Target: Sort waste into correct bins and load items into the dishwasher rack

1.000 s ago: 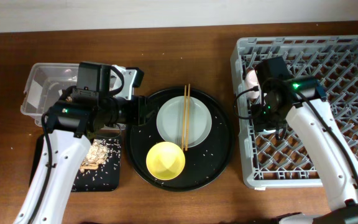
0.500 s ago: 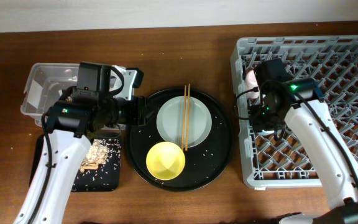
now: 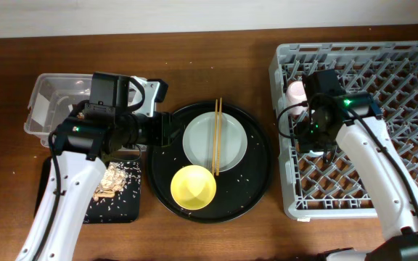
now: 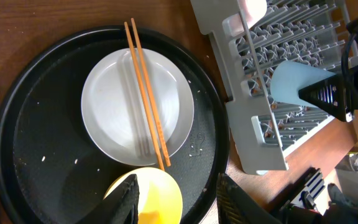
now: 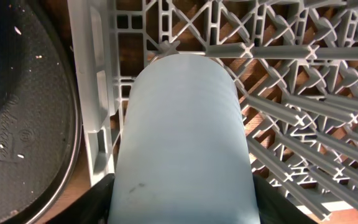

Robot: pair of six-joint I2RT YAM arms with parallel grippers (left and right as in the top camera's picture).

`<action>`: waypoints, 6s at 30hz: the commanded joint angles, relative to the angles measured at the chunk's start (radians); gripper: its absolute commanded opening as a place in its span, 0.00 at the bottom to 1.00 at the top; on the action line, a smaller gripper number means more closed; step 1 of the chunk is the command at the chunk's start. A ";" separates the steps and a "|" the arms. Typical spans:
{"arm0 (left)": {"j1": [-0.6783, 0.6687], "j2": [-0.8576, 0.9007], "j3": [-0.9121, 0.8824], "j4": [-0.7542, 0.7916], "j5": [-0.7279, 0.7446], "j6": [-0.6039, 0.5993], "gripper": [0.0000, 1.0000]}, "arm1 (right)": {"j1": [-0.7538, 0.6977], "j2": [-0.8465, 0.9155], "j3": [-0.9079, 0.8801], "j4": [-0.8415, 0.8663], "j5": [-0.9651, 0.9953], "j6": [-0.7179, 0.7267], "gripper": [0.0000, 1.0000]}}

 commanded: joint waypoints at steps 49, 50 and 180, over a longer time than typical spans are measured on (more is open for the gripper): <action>0.556 -0.033 -0.009 -0.136 -0.157 0.006 1.00 | 0.774 0.095 0.080 0.335 -0.307 0.253 0.98; 0.556 -0.033 -0.009 -0.135 -0.157 0.006 1.00 | 0.792 0.111 0.080 0.351 -0.308 0.252 0.98; 0.556 -0.033 -0.009 -0.136 -0.157 0.006 1.00 | -0.687 0.189 0.203 0.466 -0.913 -0.157 0.15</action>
